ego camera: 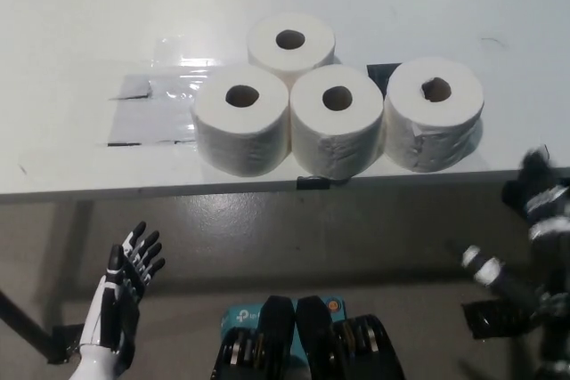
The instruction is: A few rolls of toilet paper are kept infront of the robot and the robot uses its right hand to lift one of the rolls and and places it on top of the other rolls to stack it.
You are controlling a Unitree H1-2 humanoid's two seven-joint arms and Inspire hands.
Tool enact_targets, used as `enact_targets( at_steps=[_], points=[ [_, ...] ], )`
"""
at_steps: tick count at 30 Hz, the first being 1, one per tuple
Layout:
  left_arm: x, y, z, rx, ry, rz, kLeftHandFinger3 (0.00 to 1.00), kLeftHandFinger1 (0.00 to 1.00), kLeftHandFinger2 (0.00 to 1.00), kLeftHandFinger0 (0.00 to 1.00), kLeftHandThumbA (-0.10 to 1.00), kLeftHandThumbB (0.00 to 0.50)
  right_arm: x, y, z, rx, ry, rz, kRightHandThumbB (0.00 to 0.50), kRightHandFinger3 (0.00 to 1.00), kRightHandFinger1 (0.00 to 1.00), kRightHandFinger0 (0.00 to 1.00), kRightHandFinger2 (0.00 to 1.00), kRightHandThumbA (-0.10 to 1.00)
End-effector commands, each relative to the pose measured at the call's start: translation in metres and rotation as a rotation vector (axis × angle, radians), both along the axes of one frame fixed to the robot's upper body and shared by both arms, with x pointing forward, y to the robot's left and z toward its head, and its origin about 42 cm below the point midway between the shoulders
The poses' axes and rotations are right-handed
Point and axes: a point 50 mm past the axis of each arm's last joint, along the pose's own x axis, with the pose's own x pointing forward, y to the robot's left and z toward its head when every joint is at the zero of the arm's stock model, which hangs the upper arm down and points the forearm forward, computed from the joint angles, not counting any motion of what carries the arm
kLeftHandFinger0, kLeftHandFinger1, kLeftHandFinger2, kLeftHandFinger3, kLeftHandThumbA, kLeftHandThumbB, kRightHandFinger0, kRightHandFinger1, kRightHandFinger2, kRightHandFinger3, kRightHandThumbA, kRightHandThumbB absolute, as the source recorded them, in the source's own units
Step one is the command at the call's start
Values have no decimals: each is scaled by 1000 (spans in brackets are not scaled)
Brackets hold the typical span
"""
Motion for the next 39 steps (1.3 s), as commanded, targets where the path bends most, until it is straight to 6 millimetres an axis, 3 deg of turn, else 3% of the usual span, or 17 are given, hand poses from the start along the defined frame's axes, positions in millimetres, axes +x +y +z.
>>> enact_targets(
  at_steps=[1,3,5,6,10,14,17,21,24,28,34,35,39],
  points=[
    [0,0,19,3,-116,-27,1000,1000,1000,1000,1000,500,32,-33,132,-240,-192,-19,314,1000,1000,1000,1000,873],
    [0,0,19,2,-113,-26,1000,1000,1000,1000,1000,500,41,-40,149,-300,-162,-16,340,1000,1000,1000,1000,882],
    [1,1,18,-5,-109,-26,1000,1000,1000,1000,1000,500,70,-57,188,-471,-73,-17,401,1000,1000,1000,1000,889],
    [3,3,20,-2,-112,-26,1000,1000,1000,1000,1000,500,76,-59,193,-492,-56,-13,409,1000,1000,1000,1000,902],
    [6,1,21,8,-106,-32,1000,1000,1000,1000,1000,500,135,-77,235,-635,150,42,442,1000,1000,1000,1000,857],
    [0,1,20,22,-106,-36,1000,1000,1000,1000,1000,500,190,-72,247,-722,356,121,475,1000,1000,1000,1000,769],
    [2,0,19,20,-101,-41,1000,1000,1000,1000,1000,500,217,-64,252,-803,485,134,500,1000,1000,1000,1000,747],
    [4,0,21,20,-106,-41,1000,1000,1000,1000,1000,500,251,-48,260,-996,602,85,485,1000,1000,1000,1000,782],
    [5,0,21,20,-105,-42,1000,1000,1000,1000,1000,500,264,-36,261,-1186,609,28,484,1000,1000,1000,1000,885],
    [6,-1,22,30,-108,-51,1000,1000,1000,1000,1000,500,277,-24,256,-1270,649,29,500,1000,1000,1000,1000,872],
    [6,0,25,32,-110,-58,1000,1000,1000,1000,1000,500,283,-15,233,-1346,718,58,500,1000,1000,1000,1000,829],
    [6,0,25,36,-113,-60,1000,1000,1000,1000,1000,473,282,-11,232,-1369,725,53,489,1000,1000,1000,1000,827],
    [5,-1,27,31,-110,-59,1000,1000,1000,1000,1000,472,284,-6,240,-1424,730,58,500,1000,1000,1000,1000,857]
  ],
)
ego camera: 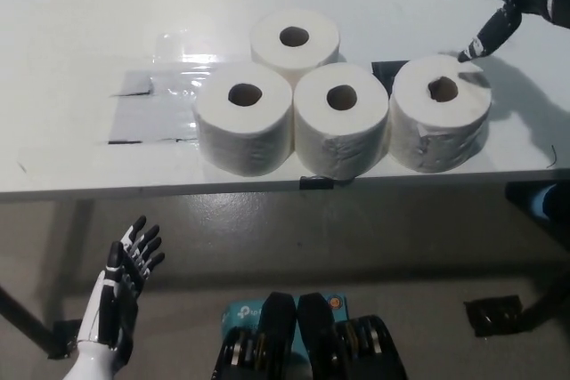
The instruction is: A few rolls of toilet paper are kept infront of the robot and the robot uses its right hand to lift one of the rolls and and places it on top of the other rolls to stack it.
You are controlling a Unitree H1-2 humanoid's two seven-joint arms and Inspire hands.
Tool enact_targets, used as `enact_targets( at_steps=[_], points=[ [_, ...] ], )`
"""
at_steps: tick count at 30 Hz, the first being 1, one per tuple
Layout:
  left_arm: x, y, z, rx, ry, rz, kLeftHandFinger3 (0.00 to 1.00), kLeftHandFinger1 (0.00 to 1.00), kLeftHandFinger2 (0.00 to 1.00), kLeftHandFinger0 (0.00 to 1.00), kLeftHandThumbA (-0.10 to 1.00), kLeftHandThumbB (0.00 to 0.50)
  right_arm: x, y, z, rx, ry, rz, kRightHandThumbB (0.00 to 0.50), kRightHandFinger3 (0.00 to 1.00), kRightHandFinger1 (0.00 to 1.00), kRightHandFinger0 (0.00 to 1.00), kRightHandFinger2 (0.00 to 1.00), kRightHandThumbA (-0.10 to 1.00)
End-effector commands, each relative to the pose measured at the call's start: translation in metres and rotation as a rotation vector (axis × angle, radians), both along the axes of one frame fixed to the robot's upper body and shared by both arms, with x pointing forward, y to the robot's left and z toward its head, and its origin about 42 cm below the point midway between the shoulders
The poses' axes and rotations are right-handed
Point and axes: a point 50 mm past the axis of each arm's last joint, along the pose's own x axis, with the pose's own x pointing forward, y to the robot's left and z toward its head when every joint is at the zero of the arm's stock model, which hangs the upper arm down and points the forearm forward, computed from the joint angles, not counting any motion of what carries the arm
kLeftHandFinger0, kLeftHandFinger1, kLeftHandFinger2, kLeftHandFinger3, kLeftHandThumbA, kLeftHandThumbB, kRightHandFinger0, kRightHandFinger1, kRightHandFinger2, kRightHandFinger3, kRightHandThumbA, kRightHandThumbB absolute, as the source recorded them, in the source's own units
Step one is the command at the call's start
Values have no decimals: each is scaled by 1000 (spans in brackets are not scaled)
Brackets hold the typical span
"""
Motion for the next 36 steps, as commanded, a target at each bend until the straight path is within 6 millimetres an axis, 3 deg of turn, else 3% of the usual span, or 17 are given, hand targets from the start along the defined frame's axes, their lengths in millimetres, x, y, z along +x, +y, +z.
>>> enact_targets(
  at_steps=[1,6,12,30,36],
  points=[
    [2,-1,14,9,-67,-37,1000,1000,1000,1000,1000,500,3,2,50,-112,-11,0,500,1000,1000,1000,1000,868],
    [3,0,14,12,-62,-30,1000,1000,1000,1000,1000,500,7,12,70,-121,-15,0,500,1000,1000,1000,1000,866],
    [4,1,16,24,-71,-27,1000,1000,1000,1000,1000,500,7,22,80,-137,-28,19,500,1000,1000,1000,1000,895],
    [7,1,17,17,-76,-29,1000,1000,1000,1000,1000,500,13,45,66,-145,-6,43,500,1000,1000,1000,1000,932],
    [7,2,17,19,-76,-31,1000,1000,1000,1000,1000,500,15,53,53,-167,7,61,486,1000,1000,1000,1000,919]
  ],
)
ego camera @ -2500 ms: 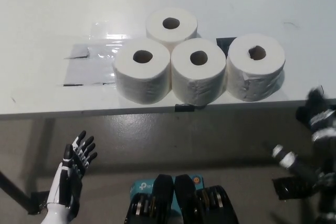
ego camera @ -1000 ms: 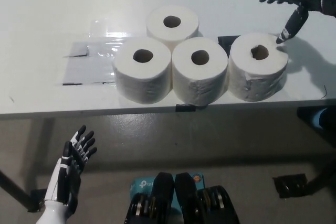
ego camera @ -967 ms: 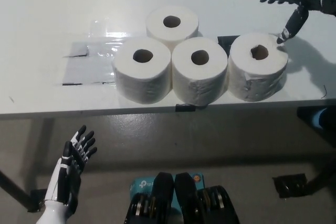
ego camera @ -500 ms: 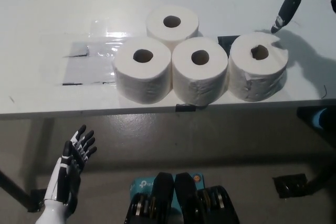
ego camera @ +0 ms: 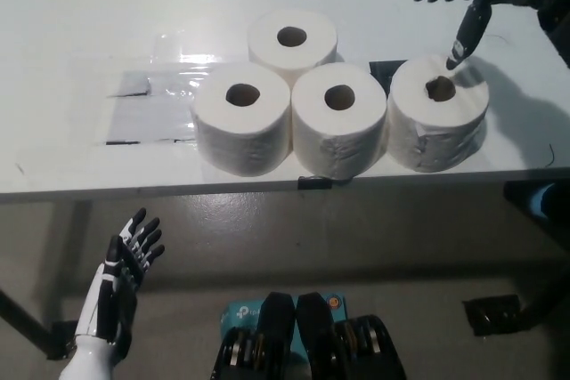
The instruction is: A few rolls of toilet paper are kept infront of the robot and the robot uses its right hand to lift one of the rolls and and places it on top of the other rolls to stack it.
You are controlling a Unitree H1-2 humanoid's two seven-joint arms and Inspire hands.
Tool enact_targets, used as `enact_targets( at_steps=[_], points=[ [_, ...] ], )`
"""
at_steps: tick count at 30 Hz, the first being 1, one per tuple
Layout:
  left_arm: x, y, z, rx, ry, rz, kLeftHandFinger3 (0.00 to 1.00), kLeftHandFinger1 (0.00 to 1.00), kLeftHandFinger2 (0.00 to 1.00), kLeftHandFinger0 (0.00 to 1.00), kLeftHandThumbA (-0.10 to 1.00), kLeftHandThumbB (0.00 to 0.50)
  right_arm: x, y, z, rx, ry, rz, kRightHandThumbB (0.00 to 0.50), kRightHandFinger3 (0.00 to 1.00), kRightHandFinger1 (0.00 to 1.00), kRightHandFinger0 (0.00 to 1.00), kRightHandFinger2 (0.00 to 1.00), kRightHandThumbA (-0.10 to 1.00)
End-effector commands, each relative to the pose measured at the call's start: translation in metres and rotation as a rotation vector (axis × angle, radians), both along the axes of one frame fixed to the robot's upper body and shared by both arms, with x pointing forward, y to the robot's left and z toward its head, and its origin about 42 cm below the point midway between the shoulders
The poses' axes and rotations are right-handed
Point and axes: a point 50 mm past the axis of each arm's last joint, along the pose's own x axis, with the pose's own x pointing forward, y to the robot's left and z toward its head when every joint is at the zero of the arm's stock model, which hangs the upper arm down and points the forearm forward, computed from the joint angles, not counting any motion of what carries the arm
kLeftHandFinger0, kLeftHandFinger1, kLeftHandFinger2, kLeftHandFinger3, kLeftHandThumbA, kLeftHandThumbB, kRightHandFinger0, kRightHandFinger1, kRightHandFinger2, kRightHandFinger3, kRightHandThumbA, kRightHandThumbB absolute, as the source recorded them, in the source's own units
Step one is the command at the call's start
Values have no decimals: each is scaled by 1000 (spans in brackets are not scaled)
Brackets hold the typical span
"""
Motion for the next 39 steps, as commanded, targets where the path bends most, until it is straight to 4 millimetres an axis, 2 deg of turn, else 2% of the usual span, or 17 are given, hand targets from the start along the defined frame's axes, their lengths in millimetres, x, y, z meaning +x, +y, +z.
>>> enact_targets(
  at_steps=[1,7,18,24,30,39],
  points=[
    [2,1,12,16,-58,-19,1000,1000,1000,1000,1000,500,0,11,39,-27,-91,44,486,1000,1000,1000,1000,920],
    [2,0,13,12,-56,-19,1000,1000,1000,1000,1000,500,2,14,27,-53,-84,64,491,1000,1000,1000,1000,962],
    [2,1,13,18,-62,-18,1000,1000,1000,1000,1000,500,3,17,18,-82,-77,77,500,1000,1000,1000,1000,995],
    [1,1,13,11,-61,-21,1000,1000,1000,1000,1000,500,5,17,14,-66,-60,58,498,1000,1000,1000,1000,955],
    [0,1,14,14,-65,-19,1000,1000,1000,1000,1000,500,6,16,8,-97,-62,59,500,1000,1000,1000,1000,975],
    [2,0,15,4,-71,-25,1000,1000,1000,1000,1000,500,12,13,-7,-128,-42,12,492,1000,1000,1000,1000,944]
  ],
)
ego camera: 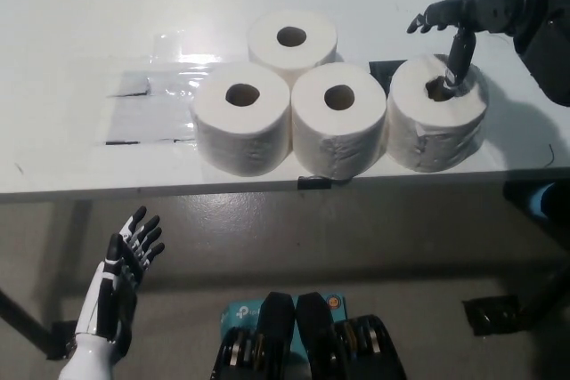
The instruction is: A few rolls of toilet paper are kept infront of the robot and the robot uses its right hand to lift one of the rolls and and places it on top of the other rolls to stack it.
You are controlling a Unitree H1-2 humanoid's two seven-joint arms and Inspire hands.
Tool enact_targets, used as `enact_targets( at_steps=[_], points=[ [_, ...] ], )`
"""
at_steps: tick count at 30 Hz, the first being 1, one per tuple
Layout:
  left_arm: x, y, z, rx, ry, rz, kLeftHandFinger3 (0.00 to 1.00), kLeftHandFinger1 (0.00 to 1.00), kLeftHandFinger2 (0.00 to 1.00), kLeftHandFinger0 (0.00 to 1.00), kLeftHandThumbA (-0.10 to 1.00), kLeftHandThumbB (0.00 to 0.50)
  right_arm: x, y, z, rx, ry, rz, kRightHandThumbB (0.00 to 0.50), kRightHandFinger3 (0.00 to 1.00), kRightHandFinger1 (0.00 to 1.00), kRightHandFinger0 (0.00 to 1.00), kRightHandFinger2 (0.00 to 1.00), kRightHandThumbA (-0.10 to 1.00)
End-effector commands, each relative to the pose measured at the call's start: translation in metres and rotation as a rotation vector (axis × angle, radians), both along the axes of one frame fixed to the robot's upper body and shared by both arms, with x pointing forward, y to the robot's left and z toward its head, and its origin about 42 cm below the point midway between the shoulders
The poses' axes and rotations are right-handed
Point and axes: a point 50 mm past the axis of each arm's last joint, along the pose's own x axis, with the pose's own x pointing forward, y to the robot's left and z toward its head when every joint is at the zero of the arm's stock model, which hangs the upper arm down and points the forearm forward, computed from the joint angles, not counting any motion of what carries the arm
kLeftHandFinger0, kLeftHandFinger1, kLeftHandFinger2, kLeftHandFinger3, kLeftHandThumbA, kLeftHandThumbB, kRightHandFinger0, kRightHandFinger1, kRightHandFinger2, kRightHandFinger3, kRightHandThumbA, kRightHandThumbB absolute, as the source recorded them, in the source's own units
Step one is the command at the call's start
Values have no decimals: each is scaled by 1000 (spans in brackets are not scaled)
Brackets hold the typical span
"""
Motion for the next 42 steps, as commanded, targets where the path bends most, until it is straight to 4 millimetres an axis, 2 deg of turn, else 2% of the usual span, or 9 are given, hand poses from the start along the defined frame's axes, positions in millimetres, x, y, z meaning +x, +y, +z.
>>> enact_targets(
  at_steps=[1,15,18,24,27,33,37,40,42],
  points=[
    [2,0,14,3,-69,-23,1000,1000,1000,1000,1000,500,5,8,30,-18,-93,-4,486,1000,1000,1000,1000,910],
    [3,-1,17,16,-79,-27,1000,1000,1000,1000,1000,500,6,25,-20,10,-92,7,395,1000,1000,1000,1000,935],
    [3,-2,18,8,-79,-28,1000,1000,1000,1000,1000,500,5,28,-33,42,-77,-3,219,626,397,188,541,1000],
    [5,-3,19,12,-85,-26,1000,1000,1000,1000,1000,500,3,28,-39,-97,-45,55,101,273,0,0,65,938],
    [5,-3,20,7,-88,-25,1000,1000,1000,1000,1000,500,3,25,-41,-131,-55,56,77,872,438,389,560,834],
    [5,-1,21,7,-90,-19,1000,1000,1000,1000,1000,500,3,17,-48,-98,-54,6,0,689,339,241,504,69],
    [6,0,21,1,-85,-15,1000,1000,1000,1000,1000,500,4,6,-48,-90,-59,-20,0,800,276,143,468,17],
    [8,1,21,-2,-92,-11,1000,1000,1000,1000,1000,500,5,2,-46,-77,-67,-39,0,492,92,0,254,75],
    [8,1,22,-3,-90,-10,1000,1000,1000,1000,1000,500,5,-4,-48,-71,-67,-59,0,698,263,48,496,80]
  ],
)
